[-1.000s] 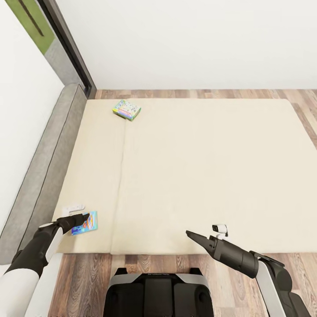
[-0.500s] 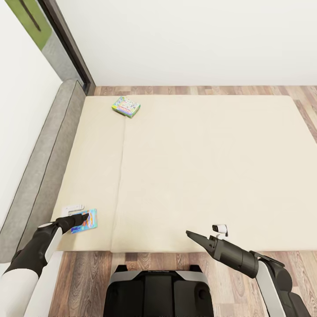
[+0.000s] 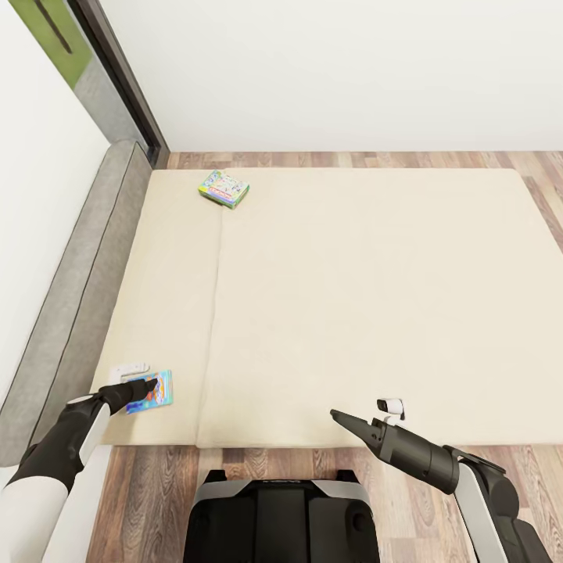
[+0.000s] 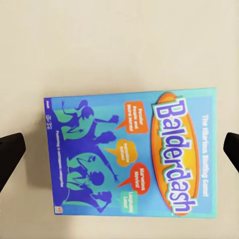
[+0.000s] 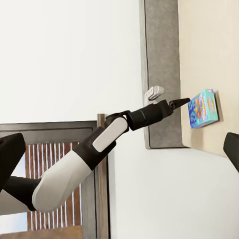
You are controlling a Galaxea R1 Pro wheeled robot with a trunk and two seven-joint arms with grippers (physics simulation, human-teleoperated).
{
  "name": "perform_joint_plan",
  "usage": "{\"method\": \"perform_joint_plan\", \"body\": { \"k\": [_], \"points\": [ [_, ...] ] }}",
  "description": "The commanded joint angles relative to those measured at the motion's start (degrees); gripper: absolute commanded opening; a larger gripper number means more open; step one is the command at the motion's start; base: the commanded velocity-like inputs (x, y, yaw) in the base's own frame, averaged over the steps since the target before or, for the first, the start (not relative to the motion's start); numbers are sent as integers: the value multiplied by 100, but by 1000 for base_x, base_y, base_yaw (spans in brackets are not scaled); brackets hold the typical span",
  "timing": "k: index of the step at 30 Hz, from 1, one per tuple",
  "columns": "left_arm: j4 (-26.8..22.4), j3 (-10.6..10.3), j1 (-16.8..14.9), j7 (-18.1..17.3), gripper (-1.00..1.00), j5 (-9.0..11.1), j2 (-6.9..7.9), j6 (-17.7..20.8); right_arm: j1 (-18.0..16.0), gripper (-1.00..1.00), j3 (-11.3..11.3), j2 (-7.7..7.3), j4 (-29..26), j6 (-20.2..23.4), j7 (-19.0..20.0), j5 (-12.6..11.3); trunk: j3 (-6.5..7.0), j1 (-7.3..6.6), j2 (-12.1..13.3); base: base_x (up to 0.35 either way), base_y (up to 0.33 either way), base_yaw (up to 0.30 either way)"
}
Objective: Put all the toys in the child's room - the three board games (two on the bed and one on the table), the two jigsaw puzzles on the table, and the tennis ball on the table - inside the toy box on the table in the child's room.
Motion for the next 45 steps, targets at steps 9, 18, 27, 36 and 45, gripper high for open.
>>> {"method": "perform_joint_plan", "body": {
  "k": [9, 18, 27, 36, 45],
  "points": [
    [-10, 14, -8, -12, 100, 54, -1, 42, -3, 100, -4, -1, -1, 28, 2, -7, -21, 3, -9, 0, 0, 0],
    [-11, 13, -14, -12, 100, 54, 0, 30, -3, 100, -4, -1, -1, 28, 0, -7, -85, 3, -9, 0, 0, 0],
    [-5, 13, -15, -18, 100, 53, 1, -85, -3, 100, -4, -1, -1, 28, 0, -7, -162, 3, -9, 0, 0, 0],
    [-2, 20, -15, -28, 100, 59, 30, -105, -4, 100, -4, -1, 1, 28, -1, -7, -239, 3, -9, 0, 0, 0],
    [-2, 35, -17, -60, 100, 95, 143, -101, -4, 100, -4, -1, 7, 28, -5, -5, -316, 3, -9, 0, 0, 0]
  ]
}}
